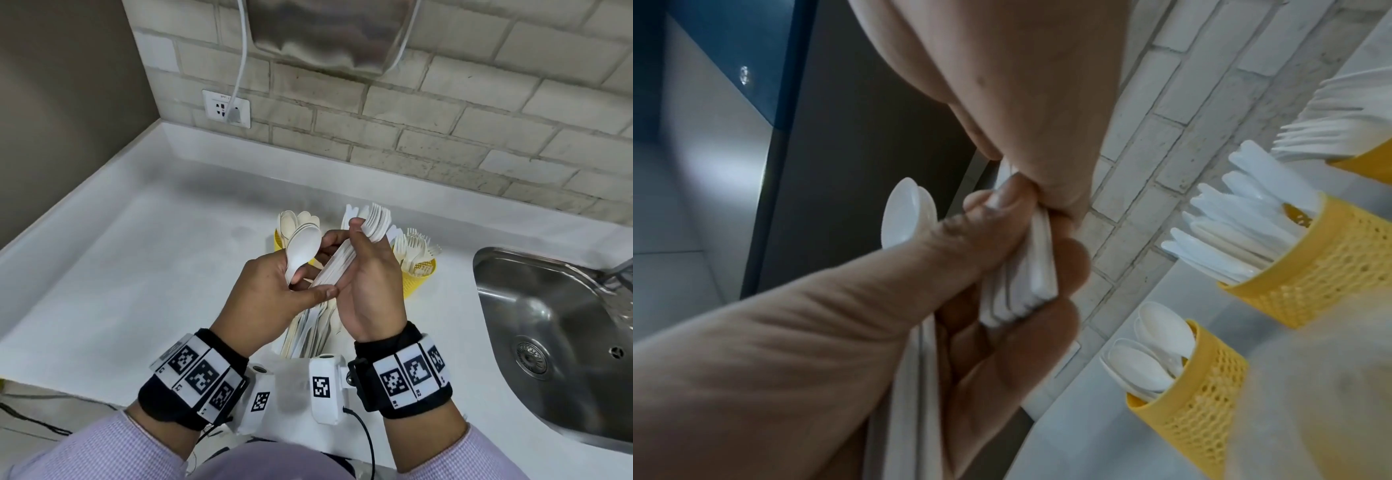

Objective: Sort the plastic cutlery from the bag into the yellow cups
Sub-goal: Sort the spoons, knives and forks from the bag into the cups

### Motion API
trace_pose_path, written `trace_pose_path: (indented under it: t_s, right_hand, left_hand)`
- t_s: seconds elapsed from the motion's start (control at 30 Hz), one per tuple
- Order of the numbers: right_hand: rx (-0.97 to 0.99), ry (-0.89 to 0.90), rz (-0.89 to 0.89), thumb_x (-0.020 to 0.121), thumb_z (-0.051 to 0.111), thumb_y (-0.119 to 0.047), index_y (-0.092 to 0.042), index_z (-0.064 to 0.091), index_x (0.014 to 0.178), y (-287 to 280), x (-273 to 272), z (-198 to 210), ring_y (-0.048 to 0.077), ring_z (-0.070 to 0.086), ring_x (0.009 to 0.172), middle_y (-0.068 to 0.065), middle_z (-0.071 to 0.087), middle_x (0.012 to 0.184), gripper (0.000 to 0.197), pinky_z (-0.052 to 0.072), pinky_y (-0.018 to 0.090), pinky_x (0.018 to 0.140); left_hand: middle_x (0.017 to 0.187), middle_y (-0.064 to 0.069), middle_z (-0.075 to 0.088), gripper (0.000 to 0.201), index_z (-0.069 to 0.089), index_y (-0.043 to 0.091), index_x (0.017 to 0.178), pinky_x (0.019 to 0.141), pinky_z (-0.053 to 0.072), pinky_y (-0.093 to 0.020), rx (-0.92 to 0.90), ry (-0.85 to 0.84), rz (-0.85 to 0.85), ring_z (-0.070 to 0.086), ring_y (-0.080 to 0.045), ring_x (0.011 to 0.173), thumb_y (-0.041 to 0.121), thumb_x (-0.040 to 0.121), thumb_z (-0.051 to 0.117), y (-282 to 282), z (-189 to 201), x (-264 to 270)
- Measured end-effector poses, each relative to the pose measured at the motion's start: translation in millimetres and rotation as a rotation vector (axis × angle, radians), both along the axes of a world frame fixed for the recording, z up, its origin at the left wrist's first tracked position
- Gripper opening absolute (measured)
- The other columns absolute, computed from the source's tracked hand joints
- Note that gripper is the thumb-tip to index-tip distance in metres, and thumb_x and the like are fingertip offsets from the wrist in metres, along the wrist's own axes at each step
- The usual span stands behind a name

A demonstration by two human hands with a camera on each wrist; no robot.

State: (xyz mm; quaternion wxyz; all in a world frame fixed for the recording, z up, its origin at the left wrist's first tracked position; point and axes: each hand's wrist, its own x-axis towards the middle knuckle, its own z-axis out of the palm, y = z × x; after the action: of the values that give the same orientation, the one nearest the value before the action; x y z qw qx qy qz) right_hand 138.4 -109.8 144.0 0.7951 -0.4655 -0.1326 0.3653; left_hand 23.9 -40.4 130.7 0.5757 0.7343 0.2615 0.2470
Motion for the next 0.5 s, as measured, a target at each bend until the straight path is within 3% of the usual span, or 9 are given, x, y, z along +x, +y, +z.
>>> trace_pose_path:
  t_s: [0.07,0.13,0.17,0.23,0.3,0.4,0.5]
  right_hand:
    - [-0.037,-0.053,-0.022,0.105,0.053,-0.026,-0.002,0.052,0.115,-1.6,5.3,-4.7,0.045,0.064,0.092,0.027,0.063,0.091,0.027,0.056,0.058,0.084]
    - [-0.09,-0.104,-0.026,0.1,0.057,-0.03,0.001,0.051,0.12,-5.1,13.3,-7.9,0.041,0.065,0.093,0.027,0.066,0.093,0.038,0.054,0.057,0.09]
    - [-0.11,-0.135,-0.014,0.1,0.058,-0.028,-0.002,0.054,0.117,-8.2,18.2,-8.6,0.034,0.065,0.09,0.021,0.066,0.092,0.031,0.055,0.05,0.085]
    - [-0.157,-0.221,0.048,0.101,0.059,-0.023,-0.01,0.061,0.109,-17.6,29.3,-11.9,0.022,0.063,0.087,0.009,0.066,0.091,0.016,0.052,0.035,0.076]
    - [-0.21,-0.32,0.103,0.093,0.066,-0.027,-0.015,0.069,0.102,-27.4,39.6,-16.8,0.02,0.06,0.084,0.001,0.067,0.09,0.015,0.048,0.035,0.073]
    - [-0.173,-0.356,0.133,0.086,0.07,-0.025,-0.019,0.076,0.09,-39.2,51.7,-23.6,0.025,0.053,0.072,0.01,0.065,0.084,0.009,0.046,0.038,0.068]
    - [-0.149,-0.376,0.154,0.085,0.073,-0.023,-0.013,0.078,0.094,-49.2,62.8,-25.2,0.023,0.053,0.067,0.015,0.065,0.081,0.015,0.048,0.031,0.064]
  left_hand:
    - [0.073,-0.014,0.069,0.046,0.069,0.051,0.068,0.078,0.063,-0.046,-0.016,0.001,-0.023,0.061,-0.02,0.068,0.011,0.079,0.087,-4.0,4.0,5.5]
    - [0.065,-0.005,0.067,0.047,0.068,0.048,0.062,0.075,0.064,-0.04,-0.043,0.011,-0.033,0.062,-0.02,0.066,0.009,0.079,0.087,-4.7,2.0,10.6]
    - [0.063,0.002,0.068,0.044,0.067,0.042,0.059,0.074,0.063,-0.039,-0.072,0.008,-0.025,0.065,-0.018,0.066,0.008,0.078,0.087,-4.0,0.0,13.0]
    - [0.067,0.001,0.071,0.035,0.06,0.019,0.059,0.07,0.061,-0.037,-0.14,0.002,-0.004,0.07,-0.018,0.066,0.007,0.078,0.088,-2.3,-5.8,18.7]
    - [0.073,-0.004,0.075,0.044,0.045,-0.007,0.07,0.066,0.06,-0.034,-0.183,-0.014,0.007,0.076,-0.02,0.071,0.005,0.079,0.086,-2.2,-8.1,23.7]
    - [0.07,0.0,0.068,0.047,0.04,0.005,0.067,0.069,0.064,-0.04,-0.22,-0.024,0.003,0.077,-0.02,0.071,0.001,0.078,0.085,-6.1,-7.6,29.2]
    - [0.064,0.007,0.065,0.046,0.04,0.009,0.069,0.073,0.064,-0.042,-0.237,0.004,-0.022,0.074,-0.015,0.066,0.0,0.078,0.085,-11.3,-9.2,34.1]
